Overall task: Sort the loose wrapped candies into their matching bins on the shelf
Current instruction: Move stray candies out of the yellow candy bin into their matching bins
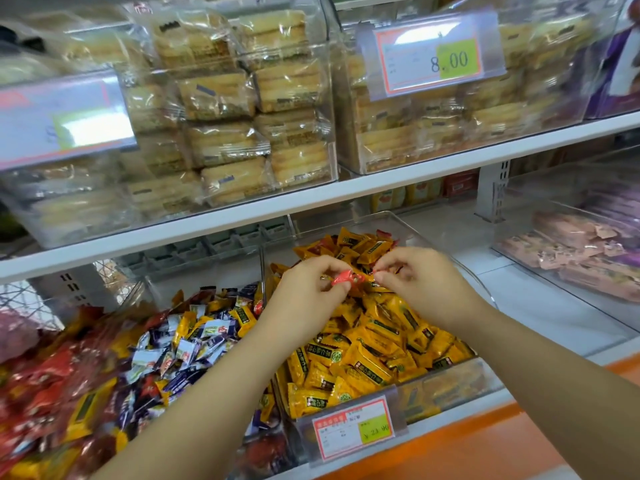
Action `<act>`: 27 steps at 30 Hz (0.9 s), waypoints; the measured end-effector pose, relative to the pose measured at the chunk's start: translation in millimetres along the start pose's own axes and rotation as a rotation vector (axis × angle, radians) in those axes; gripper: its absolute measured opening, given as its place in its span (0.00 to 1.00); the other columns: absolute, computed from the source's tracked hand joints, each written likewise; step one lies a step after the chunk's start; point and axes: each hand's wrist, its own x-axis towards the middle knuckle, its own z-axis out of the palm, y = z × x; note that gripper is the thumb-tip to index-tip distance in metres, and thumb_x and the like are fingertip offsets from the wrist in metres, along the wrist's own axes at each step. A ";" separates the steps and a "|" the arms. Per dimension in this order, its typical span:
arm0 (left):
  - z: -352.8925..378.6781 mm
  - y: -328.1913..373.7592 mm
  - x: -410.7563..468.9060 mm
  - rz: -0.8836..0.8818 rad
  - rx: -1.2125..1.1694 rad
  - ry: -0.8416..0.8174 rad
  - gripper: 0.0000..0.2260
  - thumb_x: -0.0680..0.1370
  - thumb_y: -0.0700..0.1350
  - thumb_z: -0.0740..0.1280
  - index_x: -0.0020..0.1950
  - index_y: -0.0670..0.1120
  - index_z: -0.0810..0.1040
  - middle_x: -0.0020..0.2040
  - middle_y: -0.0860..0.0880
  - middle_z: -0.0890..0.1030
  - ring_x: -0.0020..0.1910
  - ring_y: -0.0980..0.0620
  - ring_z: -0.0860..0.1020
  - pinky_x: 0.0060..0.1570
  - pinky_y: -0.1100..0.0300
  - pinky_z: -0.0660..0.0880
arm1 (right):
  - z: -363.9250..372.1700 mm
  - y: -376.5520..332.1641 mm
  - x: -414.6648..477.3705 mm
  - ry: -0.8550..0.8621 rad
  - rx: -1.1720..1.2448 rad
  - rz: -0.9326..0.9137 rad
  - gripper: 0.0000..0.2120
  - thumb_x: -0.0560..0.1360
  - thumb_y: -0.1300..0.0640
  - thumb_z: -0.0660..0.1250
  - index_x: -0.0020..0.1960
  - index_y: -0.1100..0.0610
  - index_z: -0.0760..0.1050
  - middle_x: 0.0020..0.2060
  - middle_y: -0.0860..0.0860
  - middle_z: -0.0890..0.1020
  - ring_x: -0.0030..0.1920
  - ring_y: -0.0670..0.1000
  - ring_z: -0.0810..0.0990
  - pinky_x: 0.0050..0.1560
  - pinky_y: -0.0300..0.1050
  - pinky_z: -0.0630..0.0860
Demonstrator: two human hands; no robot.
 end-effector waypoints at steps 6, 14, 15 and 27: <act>1.1 7.3 -0.5 0.021 -0.212 -0.087 0.05 0.77 0.45 0.67 0.51 0.54 0.79 0.55 0.57 0.80 0.48 0.58 0.81 0.47 0.60 0.80 | -10.6 -13.3 -6.4 -0.098 0.448 0.063 0.10 0.74 0.61 0.68 0.42 0.46 0.79 0.39 0.47 0.83 0.40 0.45 0.82 0.42 0.37 0.79; 15.4 14.2 -2.9 0.018 -0.470 -0.092 0.05 0.76 0.40 0.69 0.50 0.49 0.78 0.48 0.48 0.80 0.44 0.56 0.80 0.41 0.62 0.79 | -16.3 -11.0 -16.1 -0.039 0.493 0.073 0.07 0.72 0.61 0.71 0.43 0.49 0.80 0.38 0.50 0.84 0.38 0.45 0.83 0.43 0.39 0.80; 18.7 14.4 -3.2 0.022 -0.470 -0.077 0.06 0.76 0.40 0.69 0.50 0.50 0.78 0.47 0.49 0.79 0.43 0.57 0.80 0.42 0.61 0.80 | -17.5 -12.0 -17.9 -0.022 0.494 0.066 0.07 0.71 0.62 0.71 0.43 0.50 0.80 0.38 0.49 0.84 0.38 0.44 0.83 0.42 0.37 0.80; -9.9 -2.9 -10.5 0.011 -0.381 0.188 0.12 0.77 0.44 0.67 0.55 0.59 0.73 0.46 0.60 0.80 0.40 0.63 0.79 0.40 0.68 0.74 | -51.3 24.7 10.4 0.025 -0.143 0.106 0.11 0.75 0.60 0.68 0.57 0.52 0.78 0.50 0.45 0.80 0.47 0.44 0.77 0.42 0.22 0.68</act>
